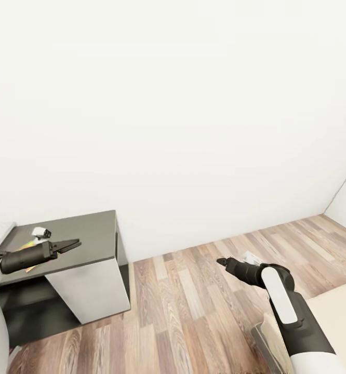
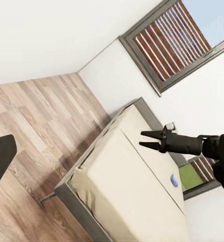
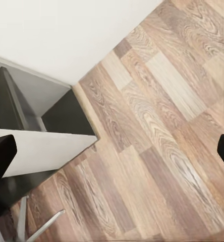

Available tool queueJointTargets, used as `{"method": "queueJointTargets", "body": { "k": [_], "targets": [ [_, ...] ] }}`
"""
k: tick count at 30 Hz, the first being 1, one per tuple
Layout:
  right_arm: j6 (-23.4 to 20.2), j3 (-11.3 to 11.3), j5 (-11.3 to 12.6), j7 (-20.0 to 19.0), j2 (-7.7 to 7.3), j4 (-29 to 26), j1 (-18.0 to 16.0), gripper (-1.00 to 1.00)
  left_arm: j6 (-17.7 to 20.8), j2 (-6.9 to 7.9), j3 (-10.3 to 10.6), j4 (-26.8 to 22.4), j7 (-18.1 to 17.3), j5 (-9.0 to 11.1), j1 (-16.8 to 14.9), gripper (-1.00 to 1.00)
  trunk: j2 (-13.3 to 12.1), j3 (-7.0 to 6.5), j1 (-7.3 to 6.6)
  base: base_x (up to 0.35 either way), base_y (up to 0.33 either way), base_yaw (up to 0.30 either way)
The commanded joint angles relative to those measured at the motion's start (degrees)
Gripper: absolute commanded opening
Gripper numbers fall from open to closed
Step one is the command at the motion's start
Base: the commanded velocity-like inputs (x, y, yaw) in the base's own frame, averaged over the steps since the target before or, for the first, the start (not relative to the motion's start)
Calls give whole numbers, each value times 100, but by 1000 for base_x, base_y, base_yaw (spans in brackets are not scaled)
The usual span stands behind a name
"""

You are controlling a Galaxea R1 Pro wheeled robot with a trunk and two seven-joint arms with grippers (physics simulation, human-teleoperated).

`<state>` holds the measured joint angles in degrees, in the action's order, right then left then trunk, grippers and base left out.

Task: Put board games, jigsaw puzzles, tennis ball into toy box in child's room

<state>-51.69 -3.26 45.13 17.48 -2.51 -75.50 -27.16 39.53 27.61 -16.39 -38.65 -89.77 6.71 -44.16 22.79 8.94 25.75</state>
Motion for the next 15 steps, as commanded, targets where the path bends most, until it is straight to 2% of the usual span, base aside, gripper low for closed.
{"method": "queueJointTargets", "body": {
  "k": [1, 9, 15],
  "targets": [
    [-19, -3, 63, 52, -3, -17, 40, 100, 40, -6, -6, -2, -23, -1, 9, 100, 12, 10, 4, 0, -101, -259],
    [-28, -53, 66, 46, -7, -109, 174, 100, -29, -7, -21, -5, -23, 7, 40, 100, 12, -6, 4, 0, -196, -273],
    [-34, -60, 66, 45, -9, -114, 184, 100, -41, 16, -22, -5, -23, 6, 47, 100, 12, -19, 4, 0, -50, -278]
  ]
}}
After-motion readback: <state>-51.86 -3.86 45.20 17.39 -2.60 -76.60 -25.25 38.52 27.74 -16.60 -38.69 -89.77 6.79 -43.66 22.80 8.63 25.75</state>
